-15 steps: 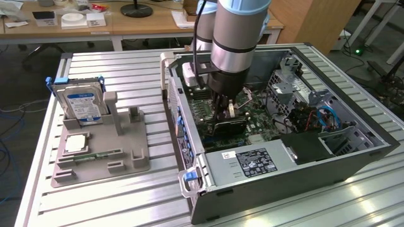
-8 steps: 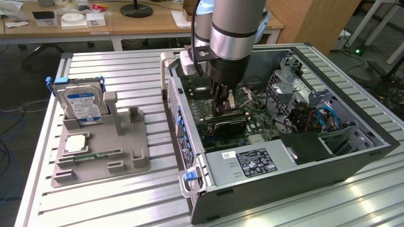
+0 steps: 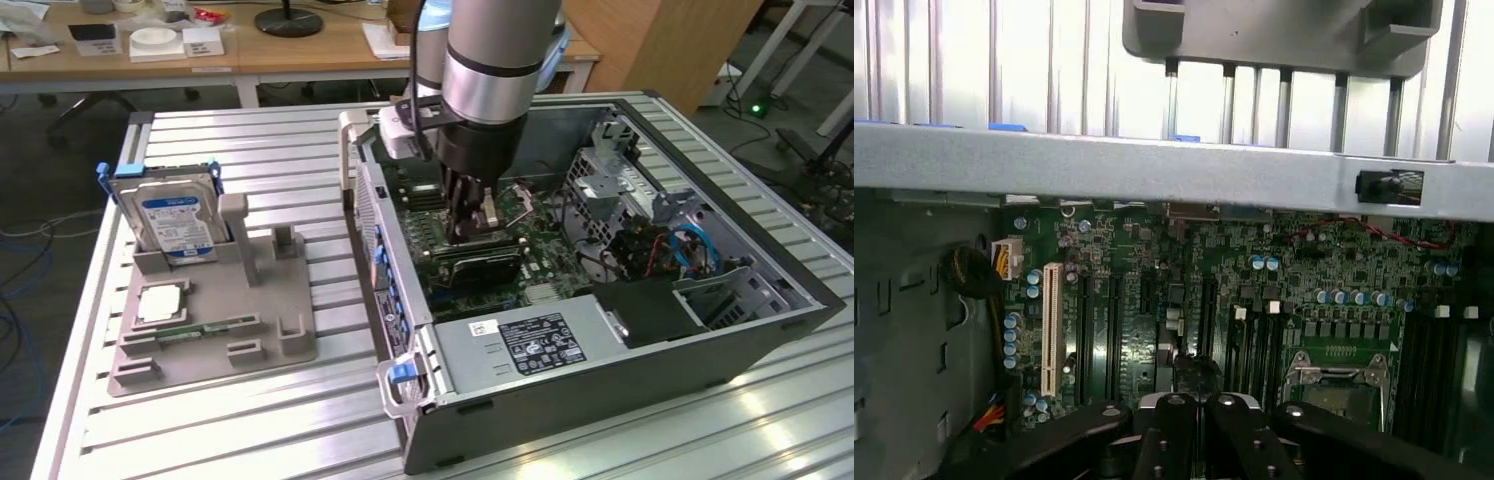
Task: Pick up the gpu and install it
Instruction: 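Press down on the gpu until it lock into place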
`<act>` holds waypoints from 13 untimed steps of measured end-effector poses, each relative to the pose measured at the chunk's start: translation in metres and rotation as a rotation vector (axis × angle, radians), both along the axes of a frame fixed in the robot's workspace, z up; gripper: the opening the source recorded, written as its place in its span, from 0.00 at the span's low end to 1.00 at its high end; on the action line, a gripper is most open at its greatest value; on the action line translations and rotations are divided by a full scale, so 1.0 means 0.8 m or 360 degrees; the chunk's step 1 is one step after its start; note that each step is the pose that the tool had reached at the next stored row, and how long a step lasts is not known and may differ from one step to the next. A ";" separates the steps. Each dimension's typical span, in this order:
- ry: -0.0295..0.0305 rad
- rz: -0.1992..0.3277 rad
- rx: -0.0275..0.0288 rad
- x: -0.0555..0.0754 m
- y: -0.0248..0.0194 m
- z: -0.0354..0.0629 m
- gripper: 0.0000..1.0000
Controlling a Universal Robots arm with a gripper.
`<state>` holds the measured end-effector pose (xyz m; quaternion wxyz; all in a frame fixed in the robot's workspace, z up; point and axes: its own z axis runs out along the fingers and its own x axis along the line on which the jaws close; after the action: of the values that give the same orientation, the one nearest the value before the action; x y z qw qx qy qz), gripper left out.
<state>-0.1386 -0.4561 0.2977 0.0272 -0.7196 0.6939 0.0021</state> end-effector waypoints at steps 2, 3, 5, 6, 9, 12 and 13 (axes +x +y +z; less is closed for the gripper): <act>0.00254 0.0012 -0.00001 0.000 0.0004 0.000 0.10; 0.00392 0.0016 -0.00002 0.000 0.0006 0.000 0.10; 0.00611 0.0020 -0.00001 -0.001 0.0016 0.000 0.10; 0.00677 0.0022 0.00000 -0.001 0.0025 0.000 0.10; 0.00711 0.0029 -0.00001 -0.006 0.0051 0.001 0.10; 0.00733 0.0034 -0.00004 -0.013 0.0065 0.001 0.10; 0.00734 0.0035 -0.00003 -0.017 0.0067 0.001 0.10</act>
<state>-0.1520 -0.4508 0.2984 0.0111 -0.7269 0.6864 0.0189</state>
